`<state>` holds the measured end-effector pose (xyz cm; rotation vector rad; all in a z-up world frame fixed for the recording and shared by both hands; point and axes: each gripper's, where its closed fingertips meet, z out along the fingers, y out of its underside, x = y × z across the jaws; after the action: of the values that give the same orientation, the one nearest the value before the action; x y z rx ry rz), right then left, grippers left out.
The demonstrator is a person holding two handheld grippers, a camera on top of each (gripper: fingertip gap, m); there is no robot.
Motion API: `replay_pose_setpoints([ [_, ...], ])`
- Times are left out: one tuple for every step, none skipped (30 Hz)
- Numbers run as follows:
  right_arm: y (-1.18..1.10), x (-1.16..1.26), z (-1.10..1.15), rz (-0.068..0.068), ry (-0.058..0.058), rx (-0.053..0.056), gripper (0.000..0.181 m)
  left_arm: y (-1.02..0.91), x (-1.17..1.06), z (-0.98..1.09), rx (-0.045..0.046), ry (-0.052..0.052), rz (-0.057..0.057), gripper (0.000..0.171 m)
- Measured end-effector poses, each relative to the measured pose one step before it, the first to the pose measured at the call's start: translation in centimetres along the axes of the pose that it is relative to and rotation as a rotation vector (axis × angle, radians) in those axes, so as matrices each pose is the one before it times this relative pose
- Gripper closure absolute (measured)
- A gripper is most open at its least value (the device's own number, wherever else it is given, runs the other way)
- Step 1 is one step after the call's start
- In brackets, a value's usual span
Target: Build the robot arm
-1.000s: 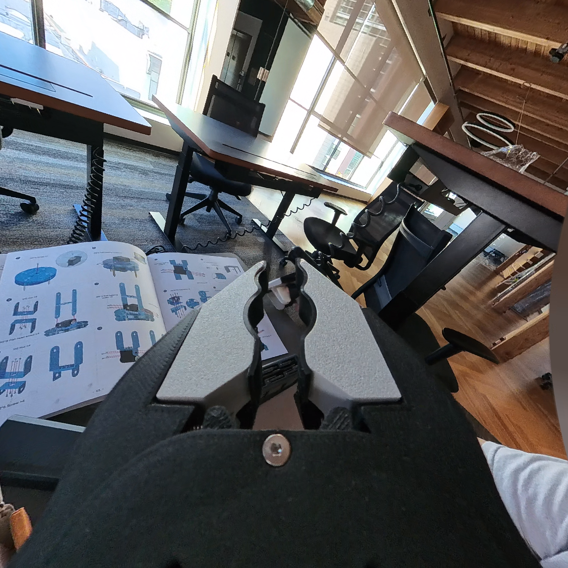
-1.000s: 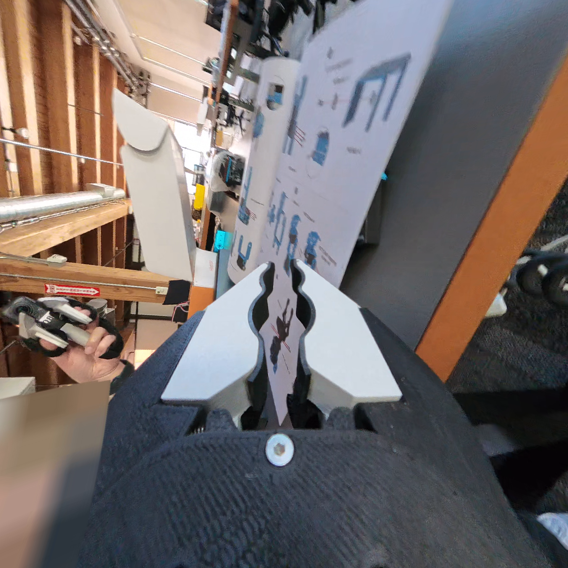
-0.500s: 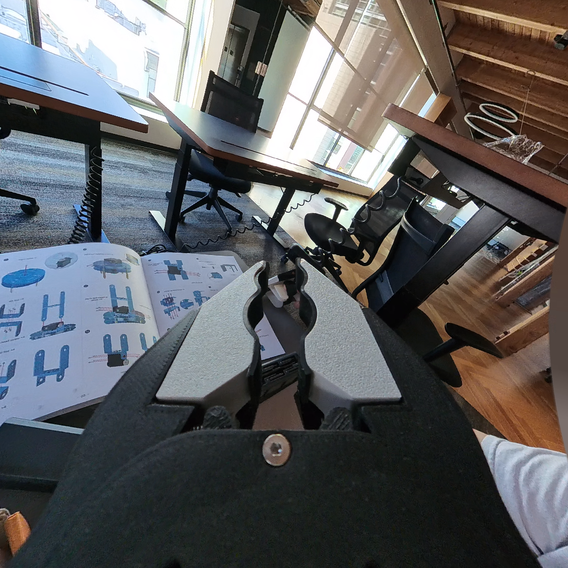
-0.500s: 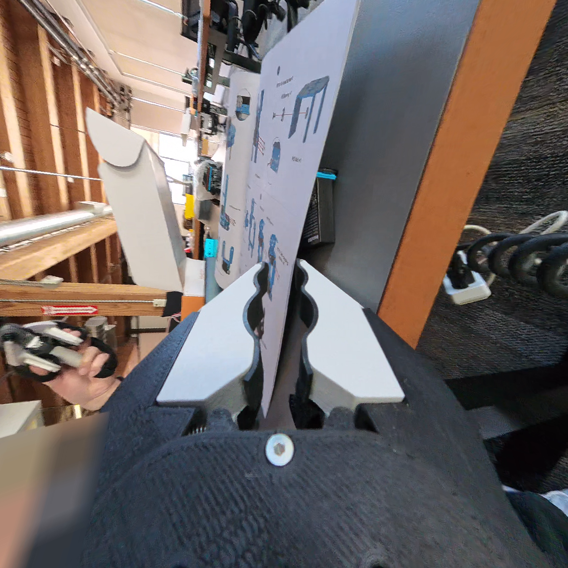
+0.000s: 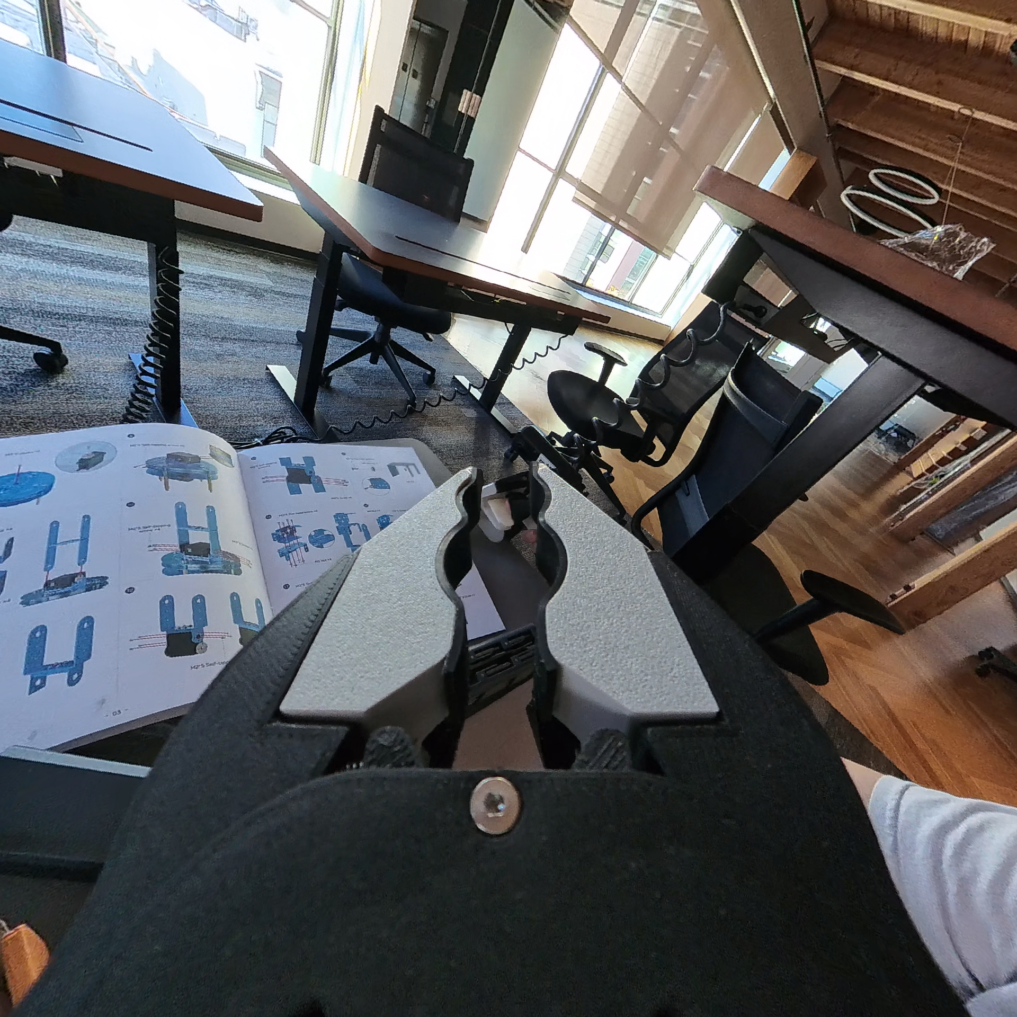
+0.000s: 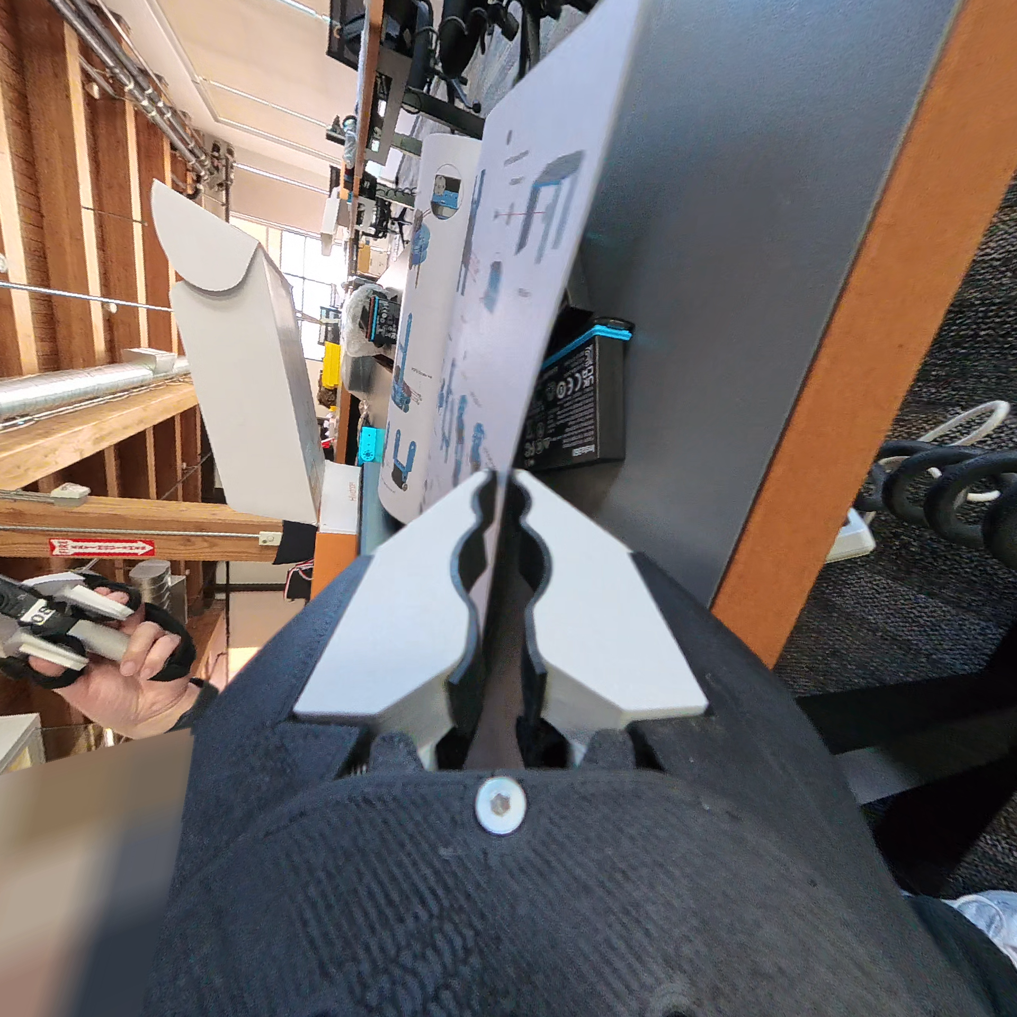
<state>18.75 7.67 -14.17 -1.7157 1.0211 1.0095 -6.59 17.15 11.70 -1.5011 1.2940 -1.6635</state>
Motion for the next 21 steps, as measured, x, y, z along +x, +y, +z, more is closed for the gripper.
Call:
replay_pose_setpoints([
  [-0.112, -0.003, 0.009, -0.0075, 0.0018, 0.0064, 0.181, 0.046, -0.031, 0.058, -0.00205, -0.0005, 0.0006, 0.156],
  [0.0, -0.267, -0.021, -0.0126, -0.012, -0.0008, 0.181, 0.065, -0.039, 0.062, -0.00293, -0.0007, 0.0004, 0.156],
  [0.11, -0.279, -0.079, -0.0179, -0.0085, -0.0084, 0.181, 0.078, -0.064, 0.07, -0.00301, -0.0012, 0.0002, 0.156],
  [-0.03, -0.348, -0.16, -0.019, -0.0094, 0.0012, 0.181, 0.072, -0.082, 0.068, -0.0029, -0.002, 0.0, 0.156],
  [-0.188, -0.456, -0.248, -0.0115, -0.0143, 0.0112, 0.181, 0.08, -0.113, 0.079, -0.00263, -0.0028, 0.0, 0.156],
  [-0.266, -0.5, -0.286, -0.0113, -0.0128, 0.0138, 0.181, 0.08, -0.139, 0.079, -0.00264, -0.0043, 0.0008, 0.156],
  [-0.266, -0.408, -0.317, -0.0265, 0.001, 0.0108, 0.181, 0.096, -0.184, 0.102, -0.00359, -0.0064, 0.0016, 0.156],
  [-0.16, -0.265, -0.345, -0.0454, 0.0207, -0.001, 0.181, 0.133, -0.209, 0.135, -0.00431, -0.0078, 0.0022, 0.156],
  [-0.134, -0.261, -0.361, -0.0553, 0.0302, -0.0069, 0.181, 0.159, -0.253, 0.168, -0.00519, -0.0089, 0.0024, 0.156],
  [-0.264, -0.352, -0.375, -0.0622, 0.0322, -0.0015, 0.181, 0.209, -0.283, 0.214, -0.00676, -0.01, 0.0022, 0.156],
  [-0.304, -0.453, -0.388, -0.0672, 0.0312, -0.0007, 0.181, 0.26, -0.306, 0.272, -0.00717, -0.0096, 0.003, 0.156],
  [-0.329, -0.409, -0.409, -0.0534, 0.0329, 0.0009, 0.181, 0.317, -0.325, 0.346, -0.0093, -0.0089, 0.0039, 0.156],
  [-0.302, -0.396, -0.435, -0.0304, 0.026, -0.0011, 0.181, 0.449, -0.337, 0.437, -0.01599, -0.0083, 0.0074, 0.155],
  [-0.255, -0.476, -0.439, -0.0185, 0.0124, -0.0023, 0.181, 0.582, -0.416, 0.539, -0.02349, -0.0116, 0.0173, 0.153],
  [-0.136, -0.429, -0.454, -0.0144, 0.0059, -0.0033, 0.181, 0.797, -0.656, 0.651, -0.03311, -0.0267, 0.0264, 0.152],
  [0.097, -0.259, -0.442, -0.0055, 0.0045, -0.012, 0.181, 1.035, -0.879, 0.78, -0.04393, -0.0406, 0.0314, 0.151],
  [0.427, -0.128, -0.4, -0.0009, 0.0014, -0.0256, 0.181, 1.178, -0.776, 0.926, -0.0509, -0.0346, 0.0365, 0.148],
  [0.374, 0.283, -0.396, -0.0008, 0.0146, -0.0156, 0.181, 1.322, -0.551, 1.012, -0.06039, -0.0216, 0.0368, 0.147],
  [0.107, 0.648, -0.407, 0.0024, 0.0236, 0.0089, 0.181, 1.385, -0.617, 0.997, -0.06777, -0.0288, 0.0304, 0.147],
  [0.117, 0.679, -0.281, 0.0103, 0.0109, 0.0104, 0.181, 1.214, -0.854, 0.964, -0.05932, -0.0463, 0.0282, 0.149],
  [0.296, 0.59, -0.106, 0.0166, -0.0049, 0.0006, 0.181, 0.988, -0.791, 0.956, -0.04691, -0.0452, 0.0312, 0.155],
])
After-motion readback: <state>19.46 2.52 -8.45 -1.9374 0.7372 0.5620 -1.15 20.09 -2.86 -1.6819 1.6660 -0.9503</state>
